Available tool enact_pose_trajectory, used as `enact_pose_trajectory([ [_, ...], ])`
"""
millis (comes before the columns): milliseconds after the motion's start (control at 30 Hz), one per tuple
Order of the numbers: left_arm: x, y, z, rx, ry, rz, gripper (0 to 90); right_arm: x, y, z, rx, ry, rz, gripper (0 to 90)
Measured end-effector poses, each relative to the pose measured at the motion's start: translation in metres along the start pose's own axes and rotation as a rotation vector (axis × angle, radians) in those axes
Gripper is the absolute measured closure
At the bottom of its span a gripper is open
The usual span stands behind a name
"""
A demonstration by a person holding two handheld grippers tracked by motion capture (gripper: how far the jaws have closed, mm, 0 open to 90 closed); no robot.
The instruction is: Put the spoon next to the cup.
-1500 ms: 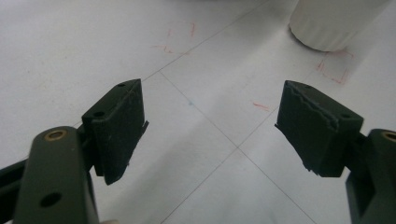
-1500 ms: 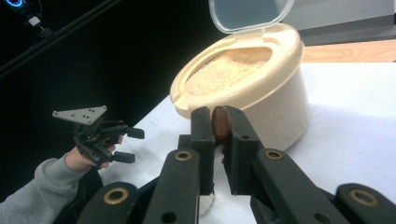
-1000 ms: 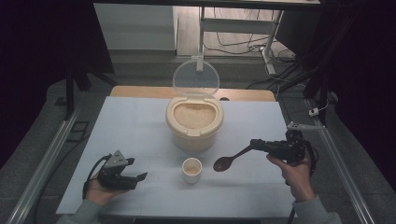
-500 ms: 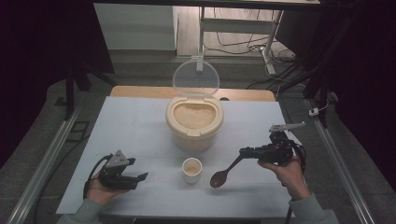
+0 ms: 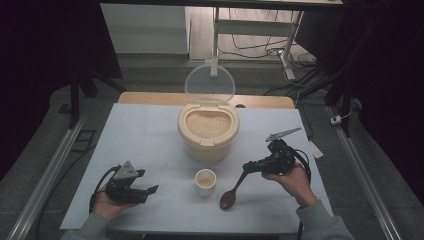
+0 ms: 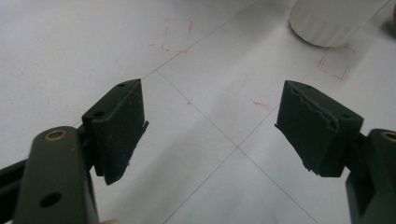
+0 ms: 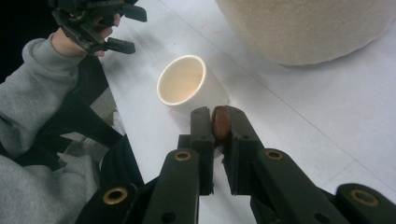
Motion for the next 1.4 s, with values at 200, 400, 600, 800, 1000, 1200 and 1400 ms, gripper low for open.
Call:
enact_pose_trajectory([
  [200, 0.0, 0.0, 0.0, 0.001, 0.0, 0.002, 22.9, -0.004, 0.007, 0.01, 0.008, 0.007, 0.005, 82.2],
  [400, 0.0, 0.0, 0.0, 0.001, 0.0, 0.002, 22.9, -0.008, 0.013, 0.019, -0.037, -0.013, -0.005, 81.3],
  [600, 0.0, 0.0, 0.0, 0.002, 0.0, 0.004, 22.9, -0.014, 0.012, 0.025, -0.11, -0.059, -0.038, 78.5],
  [800, -0.001, 0.0, 0.001, 0.008, 0.002, 0.006, 22.8, -0.026, 0.008, 0.032, -0.16, -0.101, -0.053, 74.7],
  [1000, -0.001, 0.0, 0.001, 0.009, 0.001, 0.006, 22.8, -0.037, 0.007, 0.042, -0.197, -0.121, -0.044, 72.8],
  [1200, -0.001, -0.001, 0.002, 0.01, 0.001, 0.006, 22.7, -0.046, 0.008, 0.052, -0.199, -0.153, -0.04, 70.0],
  [1400, -0.001, -0.001, 0.002, 0.011, -0.001, 0.007, 22.7, -0.058, 0.005, 0.062, -0.185, -0.194, -0.024, 65.9],
])
Point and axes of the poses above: each handheld gripper's, and its own axes: z roughly forward along the jaws, y roughly out of its top, x roughly to its left, the point moved 6 cm from there along z, roughly forward along the jaws, and after that the axes turned 2 degrees about -z, right-handed, at the moved point
